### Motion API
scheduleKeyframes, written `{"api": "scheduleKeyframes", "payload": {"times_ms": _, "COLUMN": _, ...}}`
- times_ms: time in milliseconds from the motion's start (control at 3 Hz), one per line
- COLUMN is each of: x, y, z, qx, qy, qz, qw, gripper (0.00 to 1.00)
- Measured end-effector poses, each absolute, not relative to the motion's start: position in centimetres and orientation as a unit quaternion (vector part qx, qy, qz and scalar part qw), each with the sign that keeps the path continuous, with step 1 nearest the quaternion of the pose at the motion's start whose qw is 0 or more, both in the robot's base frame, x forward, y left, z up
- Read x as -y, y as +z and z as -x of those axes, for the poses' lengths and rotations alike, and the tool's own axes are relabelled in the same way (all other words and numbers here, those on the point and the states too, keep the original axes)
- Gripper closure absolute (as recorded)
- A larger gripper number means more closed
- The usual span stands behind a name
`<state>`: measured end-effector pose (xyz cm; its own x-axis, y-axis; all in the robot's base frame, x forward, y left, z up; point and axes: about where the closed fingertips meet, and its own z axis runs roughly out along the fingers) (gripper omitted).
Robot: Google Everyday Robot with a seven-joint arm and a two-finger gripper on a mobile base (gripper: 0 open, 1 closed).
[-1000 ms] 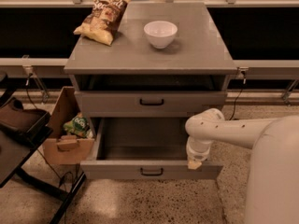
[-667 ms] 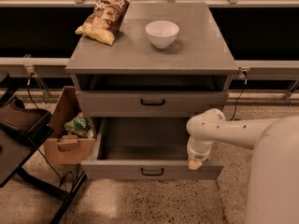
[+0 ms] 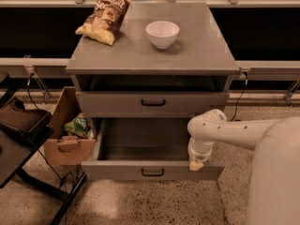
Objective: Open middle drawer
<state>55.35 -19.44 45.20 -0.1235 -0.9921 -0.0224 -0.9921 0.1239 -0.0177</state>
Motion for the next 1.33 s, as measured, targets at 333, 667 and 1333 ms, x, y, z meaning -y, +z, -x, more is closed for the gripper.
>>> {"api": "scheduleKeyframes", "payload": {"times_ms": 333, "x": 19.4, "y": 45.2, "z": -55.3, "qx": -0.749, "qy": 0.001, "qz": 0.662, "qw": 0.014, "gripper": 0.03}}
{"api": "scheduleKeyframes", "payload": {"times_ms": 667, "x": 19.4, "y": 45.2, "z": -55.3, "qx": -0.749, "qy": 0.001, "qz": 0.662, "qw": 0.014, "gripper": 0.00}}
{"api": "scheduleKeyframes", "payload": {"times_ms": 1333, "x": 17.5, "y": 43.1, "z": -51.7, "qx": -0.728, "qy": 0.011, "qz": 0.686, "qw": 0.007, "gripper": 0.00}}
